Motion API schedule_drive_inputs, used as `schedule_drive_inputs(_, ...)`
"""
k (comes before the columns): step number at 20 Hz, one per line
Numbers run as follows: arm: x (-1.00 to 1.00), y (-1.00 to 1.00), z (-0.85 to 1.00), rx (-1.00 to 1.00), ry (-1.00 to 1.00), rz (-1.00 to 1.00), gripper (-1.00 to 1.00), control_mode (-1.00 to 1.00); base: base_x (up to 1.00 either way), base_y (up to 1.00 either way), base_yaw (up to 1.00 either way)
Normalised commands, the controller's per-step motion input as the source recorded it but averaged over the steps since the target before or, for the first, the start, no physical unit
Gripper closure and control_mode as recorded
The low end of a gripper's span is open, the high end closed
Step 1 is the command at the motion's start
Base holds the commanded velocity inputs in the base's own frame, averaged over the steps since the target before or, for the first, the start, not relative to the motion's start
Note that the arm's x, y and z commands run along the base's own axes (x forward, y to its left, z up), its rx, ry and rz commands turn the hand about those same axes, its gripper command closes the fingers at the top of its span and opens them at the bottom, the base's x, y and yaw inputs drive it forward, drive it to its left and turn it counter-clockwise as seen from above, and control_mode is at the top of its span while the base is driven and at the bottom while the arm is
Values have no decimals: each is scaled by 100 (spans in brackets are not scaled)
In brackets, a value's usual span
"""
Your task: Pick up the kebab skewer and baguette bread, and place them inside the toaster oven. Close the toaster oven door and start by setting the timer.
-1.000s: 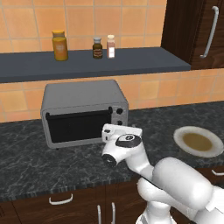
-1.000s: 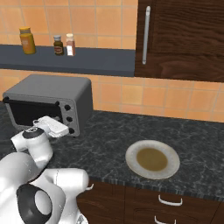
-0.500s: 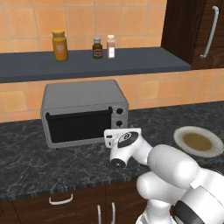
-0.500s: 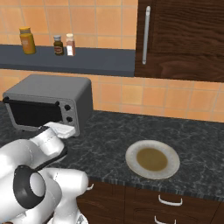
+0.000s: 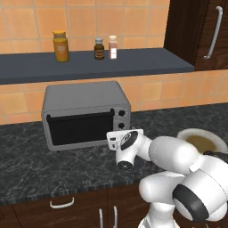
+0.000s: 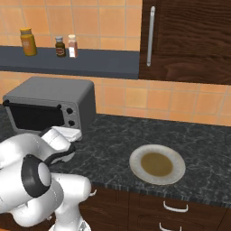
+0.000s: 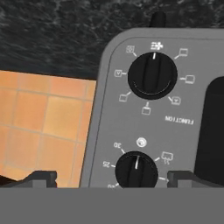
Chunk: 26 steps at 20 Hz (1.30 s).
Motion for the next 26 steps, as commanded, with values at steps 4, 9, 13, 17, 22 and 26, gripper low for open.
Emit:
schedule_drive_inputs(4, 5, 25, 0, 0, 0, 0, -100, -100, 0, 0, 0)
schedule_drive_inputs(9, 5, 26, 0, 0, 0, 0, -100, -100, 0, 0, 0)
schedule_drive_inputs(13, 19, -1, 0, 0, 0, 0, -100, -100, 0, 0, 0)
schedule_drive_inputs(17, 1, -6, 0, 0, 0, 0, -100, -100, 0, 0, 0)
schedule_drive_inputs(22, 0, -36, 0, 0, 0, 0, -100, -100, 0, 0, 0)
schedule_drive_inputs(26, 2, -35, 0, 0, 0, 0, -100, -100, 0, 0, 0)
